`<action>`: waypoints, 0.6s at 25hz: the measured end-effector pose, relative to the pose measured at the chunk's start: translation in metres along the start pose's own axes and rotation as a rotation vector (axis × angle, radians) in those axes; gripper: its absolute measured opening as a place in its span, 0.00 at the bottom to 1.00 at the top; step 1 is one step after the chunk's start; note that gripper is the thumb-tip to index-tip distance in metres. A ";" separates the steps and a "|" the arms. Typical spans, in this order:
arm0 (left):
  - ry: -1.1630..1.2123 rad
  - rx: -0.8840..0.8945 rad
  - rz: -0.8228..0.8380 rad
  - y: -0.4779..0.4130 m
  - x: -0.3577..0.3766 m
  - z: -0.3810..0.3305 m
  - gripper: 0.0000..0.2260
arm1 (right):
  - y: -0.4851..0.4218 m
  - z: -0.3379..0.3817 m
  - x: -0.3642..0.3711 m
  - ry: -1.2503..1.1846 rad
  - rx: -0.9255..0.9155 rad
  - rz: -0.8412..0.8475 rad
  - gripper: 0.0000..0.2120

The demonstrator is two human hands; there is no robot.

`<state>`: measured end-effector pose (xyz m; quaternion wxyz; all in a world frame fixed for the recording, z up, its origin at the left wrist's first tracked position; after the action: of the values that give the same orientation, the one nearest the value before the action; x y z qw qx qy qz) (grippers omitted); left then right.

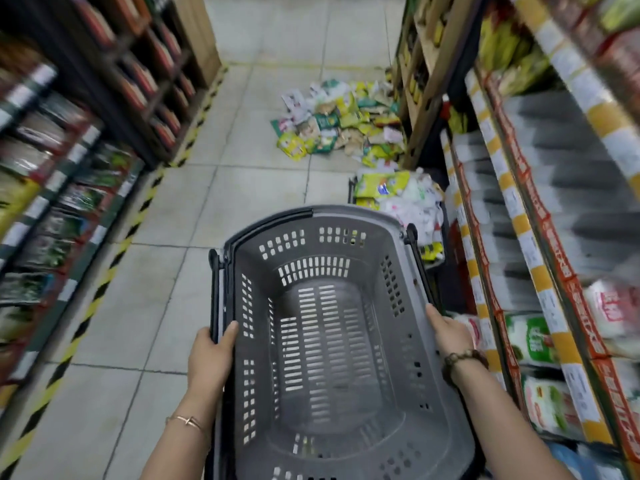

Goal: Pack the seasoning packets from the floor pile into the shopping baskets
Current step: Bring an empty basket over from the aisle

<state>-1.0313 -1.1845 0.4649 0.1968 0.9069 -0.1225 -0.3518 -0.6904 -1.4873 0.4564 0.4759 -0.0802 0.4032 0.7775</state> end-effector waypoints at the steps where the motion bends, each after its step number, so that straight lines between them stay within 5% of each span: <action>1: 0.025 0.001 -0.021 -0.007 -0.015 -0.008 0.19 | 0.002 0.025 0.010 -0.002 -0.032 0.034 0.31; 15: -0.026 -0.034 -0.052 -0.125 -0.076 -0.092 0.23 | -0.038 0.200 0.098 0.181 -0.210 0.125 0.22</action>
<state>-1.0120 -1.0206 0.5166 0.2013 0.9016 -0.0956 -0.3706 -0.6603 -1.2720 0.5187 0.3775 -0.1740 0.3652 0.8330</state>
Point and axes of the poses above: each hand's wrist, its own y-axis away from the middle knuckle, its own x-axis out of the palm, z = x × y, the point moved 8 cm from there along -y, towards the middle knuckle, and after that the axes turned 4 degrees about -x, right-handed, at the moved point
